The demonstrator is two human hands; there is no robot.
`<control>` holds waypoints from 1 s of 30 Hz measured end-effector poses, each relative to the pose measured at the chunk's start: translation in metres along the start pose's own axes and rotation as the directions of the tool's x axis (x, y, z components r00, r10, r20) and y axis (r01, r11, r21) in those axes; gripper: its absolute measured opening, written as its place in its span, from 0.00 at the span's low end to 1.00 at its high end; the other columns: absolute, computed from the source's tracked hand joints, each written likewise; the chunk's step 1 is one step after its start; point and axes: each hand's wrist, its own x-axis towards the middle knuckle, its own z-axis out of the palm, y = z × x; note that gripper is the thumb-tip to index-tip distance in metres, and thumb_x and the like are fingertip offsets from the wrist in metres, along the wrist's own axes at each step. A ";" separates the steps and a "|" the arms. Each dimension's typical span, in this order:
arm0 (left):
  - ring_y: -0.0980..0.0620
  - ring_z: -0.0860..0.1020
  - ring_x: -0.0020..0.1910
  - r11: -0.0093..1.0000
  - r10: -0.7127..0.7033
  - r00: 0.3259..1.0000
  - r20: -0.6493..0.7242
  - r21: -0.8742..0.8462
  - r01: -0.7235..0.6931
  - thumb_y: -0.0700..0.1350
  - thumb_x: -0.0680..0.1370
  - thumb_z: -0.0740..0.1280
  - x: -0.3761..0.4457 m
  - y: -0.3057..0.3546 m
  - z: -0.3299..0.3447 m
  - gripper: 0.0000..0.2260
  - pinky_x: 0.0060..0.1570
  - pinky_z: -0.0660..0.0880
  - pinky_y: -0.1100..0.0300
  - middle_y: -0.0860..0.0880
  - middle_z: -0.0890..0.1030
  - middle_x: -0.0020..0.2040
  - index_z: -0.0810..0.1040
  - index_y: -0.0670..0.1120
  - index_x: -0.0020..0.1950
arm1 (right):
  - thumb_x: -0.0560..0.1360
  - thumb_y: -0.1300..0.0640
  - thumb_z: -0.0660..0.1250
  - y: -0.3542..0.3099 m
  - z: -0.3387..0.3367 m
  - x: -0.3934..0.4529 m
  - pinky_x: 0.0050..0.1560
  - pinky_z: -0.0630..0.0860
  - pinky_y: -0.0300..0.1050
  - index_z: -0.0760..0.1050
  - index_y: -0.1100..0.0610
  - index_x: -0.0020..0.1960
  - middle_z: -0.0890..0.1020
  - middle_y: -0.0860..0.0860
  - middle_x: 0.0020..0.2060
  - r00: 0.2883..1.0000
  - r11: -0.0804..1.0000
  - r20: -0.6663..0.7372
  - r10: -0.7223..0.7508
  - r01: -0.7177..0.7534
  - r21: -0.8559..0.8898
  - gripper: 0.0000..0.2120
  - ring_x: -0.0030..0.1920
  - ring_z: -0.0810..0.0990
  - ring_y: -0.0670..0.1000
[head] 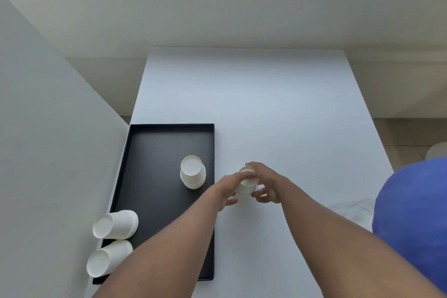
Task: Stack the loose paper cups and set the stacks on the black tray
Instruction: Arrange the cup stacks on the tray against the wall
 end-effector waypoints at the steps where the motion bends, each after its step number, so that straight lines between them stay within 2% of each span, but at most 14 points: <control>1: 0.51 0.75 0.62 1.000 -0.004 1.000 -0.004 -0.006 0.004 0.63 0.66 0.74 0.002 -0.001 0.001 0.23 0.60 0.75 0.55 0.53 0.79 0.59 0.79 0.55 0.58 | 0.71 0.40 0.63 0.001 0.000 0.002 0.32 0.73 0.39 0.80 0.55 0.54 0.79 0.56 0.50 1.000 1.000 0.001 0.000 0.000 0.004 0.22 0.35 0.76 0.55; 5: 0.54 0.77 0.58 1.000 0.001 1.000 -0.020 -0.028 -0.002 0.63 0.69 0.73 0.007 -0.001 0.003 0.22 0.57 0.75 0.56 0.53 0.81 0.57 0.79 0.55 0.58 | 0.70 0.40 0.64 0.000 -0.002 0.010 0.33 0.74 0.40 0.81 0.55 0.55 0.80 0.56 0.49 1.000 1.000 -0.005 -0.001 0.001 0.024 0.23 0.35 0.76 0.55; 10: 0.54 0.78 0.58 0.999 -0.011 0.999 -0.048 -0.049 0.009 0.62 0.69 0.75 0.010 0.002 0.002 0.27 0.54 0.74 0.58 0.51 0.81 0.60 0.77 0.52 0.63 | 0.69 0.40 0.64 0.000 -0.002 0.013 0.34 0.74 0.40 0.81 0.54 0.51 0.81 0.57 0.45 1.000 0.999 0.002 0.000 0.000 0.054 0.21 0.34 0.77 0.55; 14: 0.54 0.77 0.58 0.998 -0.006 0.999 -0.052 -0.065 0.003 0.62 0.68 0.76 0.013 0.002 0.000 0.26 0.58 0.73 0.57 0.53 0.81 0.59 0.79 0.53 0.61 | 0.66 0.40 0.67 0.000 -0.003 0.011 0.32 0.74 0.40 0.81 0.55 0.48 0.80 0.57 0.43 1.000 0.995 0.019 0.003 -0.005 0.097 0.21 0.30 0.77 0.54; 16: 0.56 0.78 0.55 0.997 0.005 0.999 -0.049 -0.078 -0.009 0.62 0.68 0.76 0.013 0.007 0.000 0.22 0.59 0.74 0.57 0.54 0.81 0.55 0.80 0.54 0.57 | 0.65 0.39 0.68 -0.003 -0.005 0.009 0.31 0.73 0.40 0.80 0.56 0.49 0.80 0.57 0.42 1.000 0.992 0.013 0.004 -0.005 0.124 0.23 0.30 0.76 0.54; 19: 0.58 0.77 0.50 0.994 0.032 0.998 -0.048 -0.102 -0.037 0.61 0.68 0.76 0.007 0.020 0.002 0.19 0.51 0.73 0.59 0.55 0.81 0.52 0.80 0.54 0.54 | 0.65 0.38 0.69 -0.013 -0.009 0.003 0.31 0.73 0.40 0.79 0.58 0.48 0.79 0.57 0.42 1.000 0.986 0.013 -0.009 0.007 0.165 0.24 0.31 0.76 0.53; 22: 0.57 0.77 0.53 0.992 0.073 0.996 -0.059 -0.098 -0.079 0.63 0.67 0.75 -0.005 0.037 0.004 0.28 0.46 0.71 0.61 0.53 0.81 0.56 0.79 0.51 0.62 | 0.65 0.36 0.70 -0.027 -0.014 -0.005 0.32 0.74 0.40 0.79 0.59 0.51 0.79 0.57 0.42 0.999 0.981 0.016 -0.044 0.040 0.190 0.28 0.32 0.76 0.53; 26: 0.50 0.77 0.60 0.989 0.102 0.990 -0.095 -0.099 -0.112 0.67 0.58 0.74 -0.023 0.059 0.004 0.42 0.57 0.74 0.57 0.48 0.78 0.64 0.76 0.49 0.67 | 0.65 0.34 0.70 -0.050 -0.017 -0.018 0.31 0.73 0.41 0.79 0.59 0.51 0.79 0.57 0.42 0.993 0.973 0.015 -0.118 0.113 0.201 0.29 0.32 0.76 0.53; 30: 0.50 0.78 0.60 0.980 0.154 0.983 -0.099 -0.108 -0.165 0.68 0.57 0.73 -0.043 0.081 0.001 0.45 0.65 0.73 0.53 0.47 0.75 0.66 0.74 0.48 0.69 | 0.65 0.33 0.69 -0.075 -0.018 -0.034 0.31 0.73 0.42 0.80 0.58 0.51 0.79 0.57 0.45 0.978 0.968 0.036 -0.204 0.196 0.155 0.29 0.32 0.77 0.54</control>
